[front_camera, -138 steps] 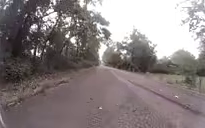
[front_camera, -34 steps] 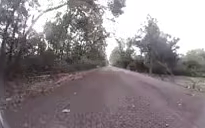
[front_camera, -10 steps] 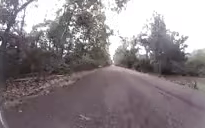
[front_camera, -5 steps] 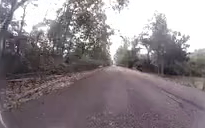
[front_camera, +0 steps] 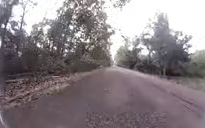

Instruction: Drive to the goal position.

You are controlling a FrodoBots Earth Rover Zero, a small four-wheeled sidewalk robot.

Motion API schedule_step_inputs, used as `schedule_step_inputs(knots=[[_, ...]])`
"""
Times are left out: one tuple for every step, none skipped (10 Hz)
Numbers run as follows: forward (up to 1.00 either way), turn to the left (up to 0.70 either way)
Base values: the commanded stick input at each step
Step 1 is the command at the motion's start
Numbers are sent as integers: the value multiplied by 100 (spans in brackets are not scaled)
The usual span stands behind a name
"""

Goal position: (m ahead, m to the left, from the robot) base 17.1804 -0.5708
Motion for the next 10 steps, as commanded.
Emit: schedule_step_inputs(knots=[[70,0],[70,0],[70,0],[70,0],[70,0],[70,0],[70,0],[70,0],[70,0],[70,0]])
